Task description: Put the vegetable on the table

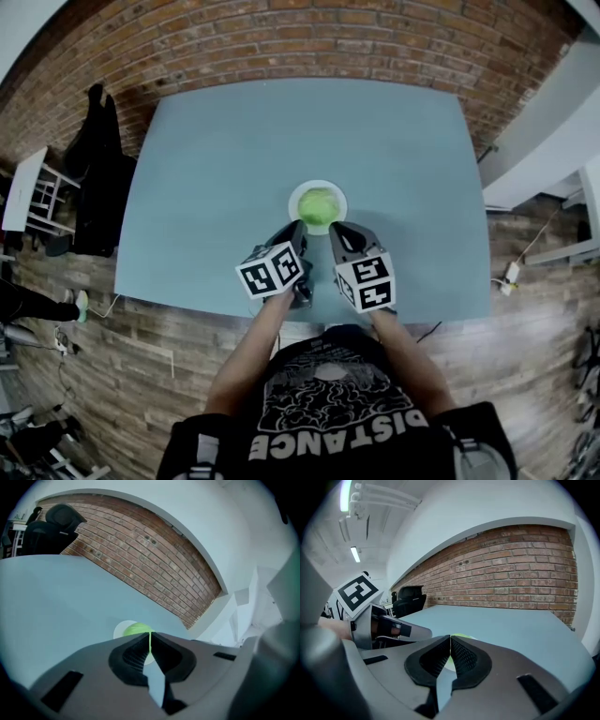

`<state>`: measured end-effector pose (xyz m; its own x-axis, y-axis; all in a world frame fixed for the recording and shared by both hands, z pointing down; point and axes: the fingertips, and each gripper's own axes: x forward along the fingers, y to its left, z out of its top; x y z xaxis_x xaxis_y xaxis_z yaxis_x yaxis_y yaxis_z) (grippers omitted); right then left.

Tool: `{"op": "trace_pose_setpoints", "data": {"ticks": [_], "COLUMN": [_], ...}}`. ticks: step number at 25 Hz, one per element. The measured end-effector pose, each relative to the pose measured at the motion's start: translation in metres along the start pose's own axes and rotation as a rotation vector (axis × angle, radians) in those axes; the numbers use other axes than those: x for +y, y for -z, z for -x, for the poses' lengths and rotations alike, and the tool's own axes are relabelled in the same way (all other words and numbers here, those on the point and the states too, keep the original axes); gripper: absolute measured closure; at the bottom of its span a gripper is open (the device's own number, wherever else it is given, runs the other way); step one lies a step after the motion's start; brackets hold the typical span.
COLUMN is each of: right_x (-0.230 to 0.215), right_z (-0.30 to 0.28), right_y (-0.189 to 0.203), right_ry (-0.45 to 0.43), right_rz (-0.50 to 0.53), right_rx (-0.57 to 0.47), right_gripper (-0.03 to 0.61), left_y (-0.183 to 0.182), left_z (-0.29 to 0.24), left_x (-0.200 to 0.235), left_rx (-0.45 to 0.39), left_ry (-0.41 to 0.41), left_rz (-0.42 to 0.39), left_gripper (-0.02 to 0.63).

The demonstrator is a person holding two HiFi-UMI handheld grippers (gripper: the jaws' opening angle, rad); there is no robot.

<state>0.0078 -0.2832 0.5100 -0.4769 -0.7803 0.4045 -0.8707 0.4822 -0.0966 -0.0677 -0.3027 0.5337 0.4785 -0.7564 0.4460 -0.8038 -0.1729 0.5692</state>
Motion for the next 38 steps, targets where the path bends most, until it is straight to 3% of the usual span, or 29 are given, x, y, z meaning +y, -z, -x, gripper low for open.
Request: {"op": "trace_pose_setpoints", "data": {"ticks": [10,27,38], "right_x": [0.023,0.057,0.07], "right_z": [0.022,0.069,0.092], "right_y": [-0.014,-0.01,-0.006], "right_ry": [0.001,-0.011,-0.012], "right_rz": [-0.011,-0.027,-0.027], "right_rx": [-0.042,-0.069,-0.076], "right_gripper": [0.569,0.569,0.569], "left_y": [0.0,0.029,0.036], "left_z": [0.039,0.086,0.109], "left_x": [-0.041,-0.067,-0.08], "left_rx": [-0.022,-0.002,-0.028], "left_ry": [0.081,0.069,0.073], "left_rz": [-0.13,-0.335,-0.409], "left_gripper": [0.614,0.614,0.614]}}
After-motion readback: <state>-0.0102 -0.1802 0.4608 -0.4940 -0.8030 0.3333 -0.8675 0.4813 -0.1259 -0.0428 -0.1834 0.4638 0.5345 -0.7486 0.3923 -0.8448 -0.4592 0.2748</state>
